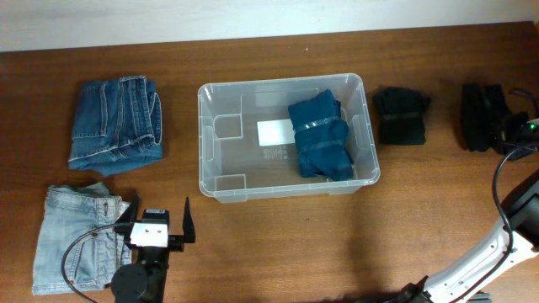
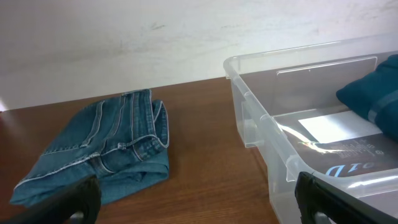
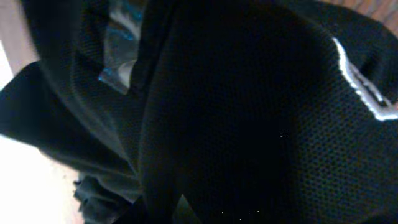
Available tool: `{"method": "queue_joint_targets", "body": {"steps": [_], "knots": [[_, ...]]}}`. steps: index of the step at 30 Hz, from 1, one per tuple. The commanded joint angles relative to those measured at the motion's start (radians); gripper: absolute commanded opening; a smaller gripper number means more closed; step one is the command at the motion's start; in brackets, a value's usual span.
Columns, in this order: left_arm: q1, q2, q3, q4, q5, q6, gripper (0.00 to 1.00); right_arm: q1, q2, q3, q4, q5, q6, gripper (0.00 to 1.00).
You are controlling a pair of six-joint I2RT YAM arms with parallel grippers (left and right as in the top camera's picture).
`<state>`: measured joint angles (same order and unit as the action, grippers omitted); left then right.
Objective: Pack container
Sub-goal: 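Grasp the folded black garment with the right gripper, then carry the black garment into the bin beside the teal one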
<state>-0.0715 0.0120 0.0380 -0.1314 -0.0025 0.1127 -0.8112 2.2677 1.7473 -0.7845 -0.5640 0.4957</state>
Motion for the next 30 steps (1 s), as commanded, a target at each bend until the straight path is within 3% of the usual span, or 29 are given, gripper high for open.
{"method": "queue_joint_targets", "body": {"steps": [1, 8, 16, 23, 30], "knots": [[0.002, -0.006, -0.006, 0.003, 0.007, 0.016, 0.99, 0.0, -0.105, 0.002, -0.007, -0.109, -0.021, 0.3], [0.002, -0.006, -0.006, 0.003, 0.007, 0.016, 1.0, 0.037, -0.275, 0.003, -0.016, -0.347, -0.021, 0.31], [0.002, -0.006, -0.006, 0.003, 0.007, 0.016, 0.99, 0.242, -0.576, 0.003, -0.084, -0.359, -0.051, 0.31], [0.002, -0.006, -0.006, 0.003, 0.007, 0.016, 0.99, 0.549, -0.767, 0.003, -0.158, -0.114, -0.05, 0.36], [0.002, -0.006, -0.006, 0.003, 0.007, 0.016, 0.99, 0.841, -0.745, 0.003, -0.188, 0.02, -0.099, 0.36]]}}
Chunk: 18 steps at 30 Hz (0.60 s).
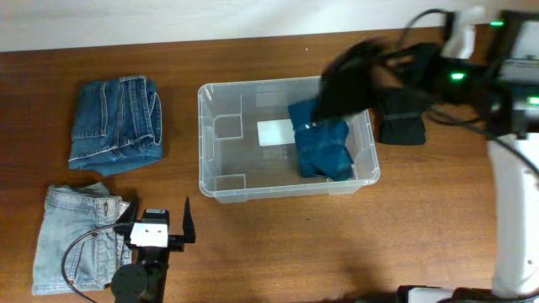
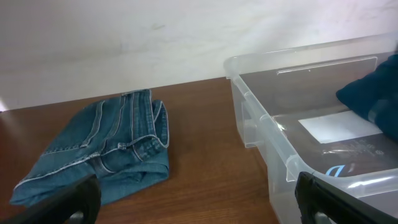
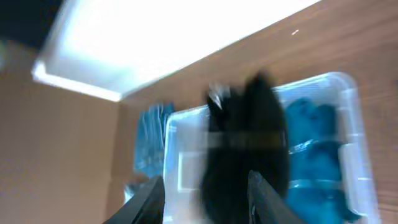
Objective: Pack container
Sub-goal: 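Carry the black garment into the bin beside the teal one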
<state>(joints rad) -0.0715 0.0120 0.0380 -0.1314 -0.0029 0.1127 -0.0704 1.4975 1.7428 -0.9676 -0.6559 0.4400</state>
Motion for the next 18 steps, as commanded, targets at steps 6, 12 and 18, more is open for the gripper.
{"method": "queue_joint_targets", "body": {"steps": [6, 12, 18], "knots": [[0.002, -0.006, -0.006, 0.003, 0.007, 0.016, 0.99, 0.305, 0.109, 0.008, 0.003, 0.221, -0.043, 0.39], [0.002, -0.006, -0.006, 0.003, 0.008, 0.016, 0.99, 0.365, 0.153, 0.008, 0.003, 0.275, -0.043, 0.43], [0.002, -0.006, -0.006, 0.003, 0.007, 0.016, 1.0, 0.365, 0.155, 0.008, -0.017, 0.276, -0.071, 0.44]]}}
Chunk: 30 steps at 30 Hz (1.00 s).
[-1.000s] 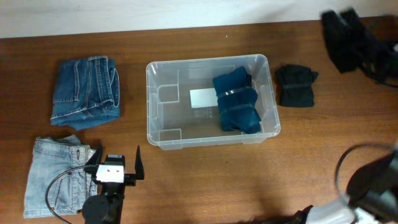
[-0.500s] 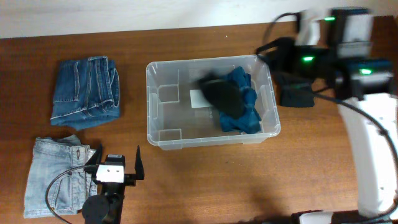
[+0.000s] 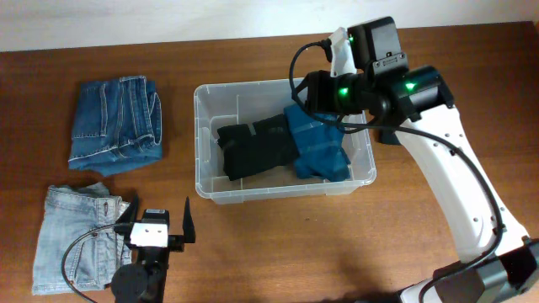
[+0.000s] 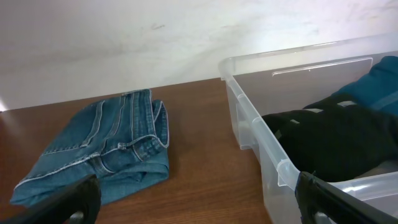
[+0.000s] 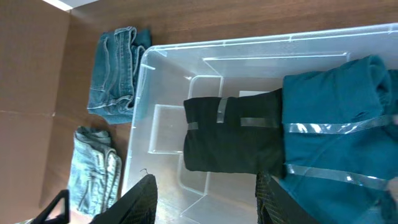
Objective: Pack container
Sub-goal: 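Carry the black garment into the bin beside the teal one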
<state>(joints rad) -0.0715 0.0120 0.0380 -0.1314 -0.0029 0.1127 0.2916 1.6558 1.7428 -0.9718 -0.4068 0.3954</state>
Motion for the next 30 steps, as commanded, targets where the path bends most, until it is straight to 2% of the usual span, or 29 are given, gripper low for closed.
{"method": "queue_joint_targets", "body": {"steps": [1, 9, 12, 15, 17, 19, 30], "knots": [[0.002, -0.006, -0.006, 0.003, 0.007, 0.016, 0.99, 0.003, 0.0, 0.008, -0.019, 0.027, -0.026, 0.44], [0.002, -0.006, -0.006, 0.003, 0.007, 0.016, 0.99, 0.048, 0.051, 0.008, -0.092, 0.079, -0.069, 0.43], [0.002, -0.006, -0.006, 0.003, 0.007, 0.016, 0.99, 0.143, 0.09, 0.008, -0.117, 0.096, -0.135, 0.34], [0.002, -0.006, -0.006, 0.003, 0.007, 0.016, 0.99, 0.209, 0.128, 0.008, -0.11, 0.199, -0.134, 0.25], [0.002, -0.006, -0.006, 0.003, 0.007, 0.016, 0.99, 0.248, 0.164, 0.008, -0.1, 0.269, -0.134, 0.24], [0.002, -0.006, -0.006, 0.003, 0.007, 0.016, 0.99, 0.283, 0.221, 0.008, -0.071, 0.288, -0.129, 0.15], [0.002, -0.006, -0.006, 0.003, 0.007, 0.016, 0.99, 0.298, 0.41, 0.008, -0.062, 0.285, -0.099, 0.04]]}}
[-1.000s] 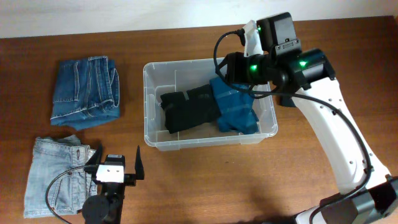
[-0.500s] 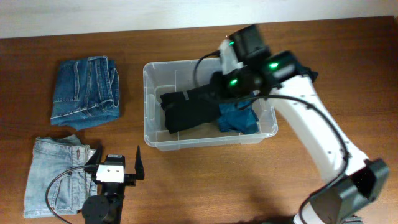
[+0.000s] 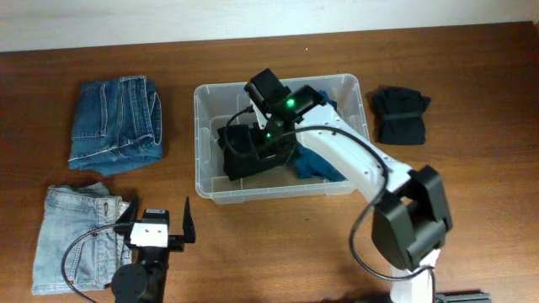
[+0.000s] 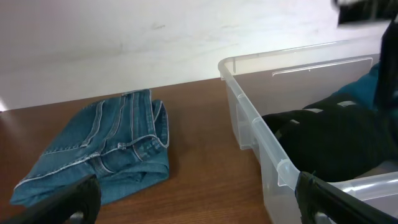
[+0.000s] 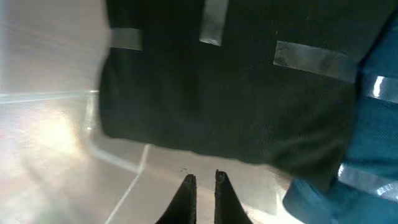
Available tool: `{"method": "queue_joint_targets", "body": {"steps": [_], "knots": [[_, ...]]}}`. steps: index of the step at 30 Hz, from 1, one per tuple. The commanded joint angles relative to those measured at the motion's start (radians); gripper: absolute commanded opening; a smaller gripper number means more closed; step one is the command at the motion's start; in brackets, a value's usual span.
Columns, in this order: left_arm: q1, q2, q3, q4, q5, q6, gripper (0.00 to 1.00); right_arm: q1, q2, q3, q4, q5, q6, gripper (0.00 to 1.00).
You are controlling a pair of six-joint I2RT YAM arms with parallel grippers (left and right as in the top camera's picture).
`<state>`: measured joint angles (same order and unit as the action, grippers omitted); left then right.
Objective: Pack container
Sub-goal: 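Carry the black garment into the bin beside the teal one, then lower and release the black garment in the bin's left half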
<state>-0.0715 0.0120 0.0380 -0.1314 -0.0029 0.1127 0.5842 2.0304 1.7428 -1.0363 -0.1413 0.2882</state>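
Observation:
A clear plastic container stands mid-table. Inside it a folded black garment with tape strips lies at the left, touching a folded teal garment at the right. My right gripper is down inside the container, just above its floor beside the black garment, its fingers nearly together with nothing between them. The teal garment lies to its right. My left gripper rests open at the front left, facing the container wall, and holds nothing.
Folded dark blue jeans lie at the back left and light blue jeans at the front left, next to the left gripper. Another folded black garment sits on the table right of the container.
My right gripper was open above the container with the black garment lying below it. Now it is low inside the container beside that garment, fingers drawn together. The left arm has not moved.
My right gripper was first at the far right, pressed on a black garment there. Then it held that garment over the container. Then the garment lay inside beside the teal one, with the gripper open above. Now the gripper is down in the container, shut and empty.

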Motion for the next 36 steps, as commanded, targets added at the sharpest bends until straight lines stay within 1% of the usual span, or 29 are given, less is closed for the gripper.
{"method": "queue_joint_targets", "body": {"steps": [1, 7, 14, 24, 31, 36], "knots": [[0.002, -0.006, -0.006, 0.003, 0.007, 0.016, 0.99, 0.006, 0.047, 0.008, 0.0, 0.019, 0.014, 0.04], [0.002, -0.006, -0.006, 0.003, 0.007, 0.016, 0.99, 0.006, 0.081, 0.008, -0.008, 0.018, 0.042, 0.04], [0.002, -0.006, -0.006, 0.003, 0.007, 0.016, 0.99, 0.01, 0.104, 0.008, -0.059, 0.011, 0.045, 0.06], [0.002, -0.006, -0.006, 0.003, 0.007, 0.016, 0.99, 0.012, 0.15, 0.008, 0.016, 0.012, 0.055, 0.08], [0.002, -0.006, -0.006, 0.003, 0.007, 0.016, 1.0, 0.012, 0.192, 0.008, 0.032, 0.013, 0.061, 0.08], [0.002, -0.006, -0.006, 0.003, 0.008, 0.016, 0.99, 0.012, 0.193, 0.008, 0.115, 0.015, 0.071, 0.08]]}}
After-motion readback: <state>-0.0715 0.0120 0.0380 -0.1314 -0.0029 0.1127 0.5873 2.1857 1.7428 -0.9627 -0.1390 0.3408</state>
